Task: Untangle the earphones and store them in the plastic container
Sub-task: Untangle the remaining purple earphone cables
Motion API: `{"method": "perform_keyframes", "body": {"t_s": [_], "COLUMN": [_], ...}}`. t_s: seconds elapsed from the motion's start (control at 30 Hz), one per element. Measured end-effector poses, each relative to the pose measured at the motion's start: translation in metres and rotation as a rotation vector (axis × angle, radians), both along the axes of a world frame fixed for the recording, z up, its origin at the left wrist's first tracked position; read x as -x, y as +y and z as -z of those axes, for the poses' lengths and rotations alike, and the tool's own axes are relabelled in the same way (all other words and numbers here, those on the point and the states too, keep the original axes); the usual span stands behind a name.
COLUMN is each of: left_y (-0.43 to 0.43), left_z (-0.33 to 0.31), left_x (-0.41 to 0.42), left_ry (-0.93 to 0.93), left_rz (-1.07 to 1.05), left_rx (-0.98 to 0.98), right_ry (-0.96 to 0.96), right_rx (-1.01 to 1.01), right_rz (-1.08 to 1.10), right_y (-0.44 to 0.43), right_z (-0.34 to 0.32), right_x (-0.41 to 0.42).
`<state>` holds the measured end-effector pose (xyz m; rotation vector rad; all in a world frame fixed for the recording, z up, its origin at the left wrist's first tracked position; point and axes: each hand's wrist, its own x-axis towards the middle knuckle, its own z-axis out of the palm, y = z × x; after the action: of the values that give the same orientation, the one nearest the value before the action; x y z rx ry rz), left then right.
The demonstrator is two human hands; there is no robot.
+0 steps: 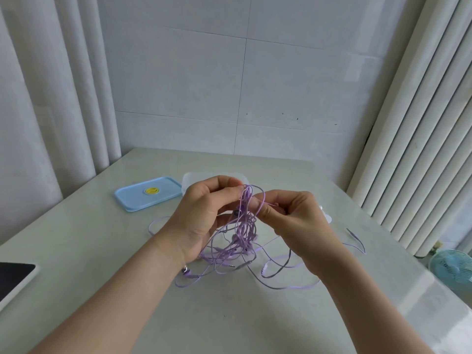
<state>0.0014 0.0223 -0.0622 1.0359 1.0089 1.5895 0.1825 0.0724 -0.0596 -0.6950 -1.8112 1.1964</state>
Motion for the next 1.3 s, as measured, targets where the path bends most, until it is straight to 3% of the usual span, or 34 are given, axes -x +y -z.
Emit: {"method": "perform_keyframes", "body": {"t_s": [0.2, 0.4, 0.73, 0.93, 1.1, 1.3], "left_y": [0.003, 0.005, 0.0, -0.001, -0.001, 0.002], "left_z": [0.002, 0.008, 0.0, -0.003, -0.006, -0.002], "left_x": [-0.001, -0.005, 0.007, 0.01, 0.012, 0.011], "left_ry": [-0.002, 0.176, 0.282, 0.248, 0.18, 0.094], "left_rz": [-0.048, -0.271, -0.14, -0.11, -0.101, -0.08], "left_rx": [-0.083, -0.116, -0.146, -0.123, -0.098, -0.086], "right_ry": [0.021, 0.062, 0.085, 0.114, 0.16, 0.079], "right_rx": [-0.034, -0.069, -0.145, -0.202, -0.091, -0.052], "right_rz": [0.023, 0.052, 0.109, 0.158, 0.033, 0.098], "right_y": [0.003, 0.002, 0.007, 0.007, 0.004, 0.006], "right_z": [0.003, 0.004, 0.007, 0.006, 0.003, 0.004], "right_x": [0.003, 0.004, 0.004, 0.004, 0.002, 0.003]}}
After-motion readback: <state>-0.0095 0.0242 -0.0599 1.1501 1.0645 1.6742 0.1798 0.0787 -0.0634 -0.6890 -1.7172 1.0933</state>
